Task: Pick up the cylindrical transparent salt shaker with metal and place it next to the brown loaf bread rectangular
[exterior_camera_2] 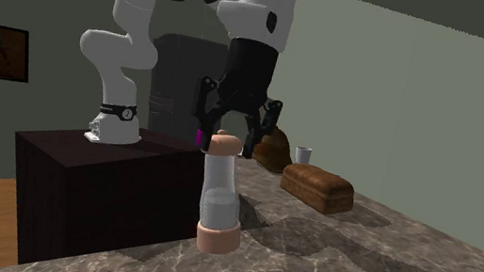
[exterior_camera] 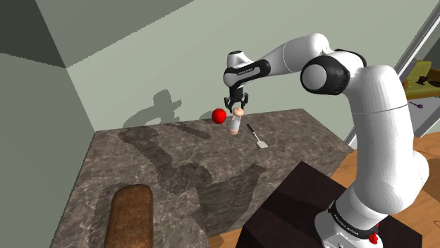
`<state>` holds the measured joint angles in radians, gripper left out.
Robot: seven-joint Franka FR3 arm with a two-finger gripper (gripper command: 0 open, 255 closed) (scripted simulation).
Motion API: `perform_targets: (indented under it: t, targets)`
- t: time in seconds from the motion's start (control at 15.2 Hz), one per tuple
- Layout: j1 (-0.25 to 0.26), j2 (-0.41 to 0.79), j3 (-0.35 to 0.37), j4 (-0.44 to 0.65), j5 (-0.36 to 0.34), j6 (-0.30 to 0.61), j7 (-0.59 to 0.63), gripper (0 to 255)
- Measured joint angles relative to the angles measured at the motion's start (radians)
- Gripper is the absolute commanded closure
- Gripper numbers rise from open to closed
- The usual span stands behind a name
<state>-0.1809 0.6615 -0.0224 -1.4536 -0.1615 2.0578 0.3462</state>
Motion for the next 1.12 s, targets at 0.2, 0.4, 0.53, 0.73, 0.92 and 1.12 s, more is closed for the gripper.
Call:
perform_targets:
  t: [0.2, 0.4, 0.53, 0.73, 0.92, 1.12]
  targets:
    - [0.000, -0.020, 0.001, 0.010, 0.002, -0.029, -0.004, 255]
    - [0.000, -0.034, 0.001, 0.026, 0.003, -0.060, -0.009, 255]
    - [0.000, -0.047, 0.001, 0.034, 0.004, -0.080, -0.013, 255]
    - [0.000, -0.060, 0.002, 0.054, 0.006, -0.112, -0.019, 255]
    - [0.000, -0.075, 0.002, 0.068, 0.007, -0.142, -0.024, 255]
    - [0.000, -0.081, 0.002, 0.098, 0.009, -0.178, -0.028, 255]
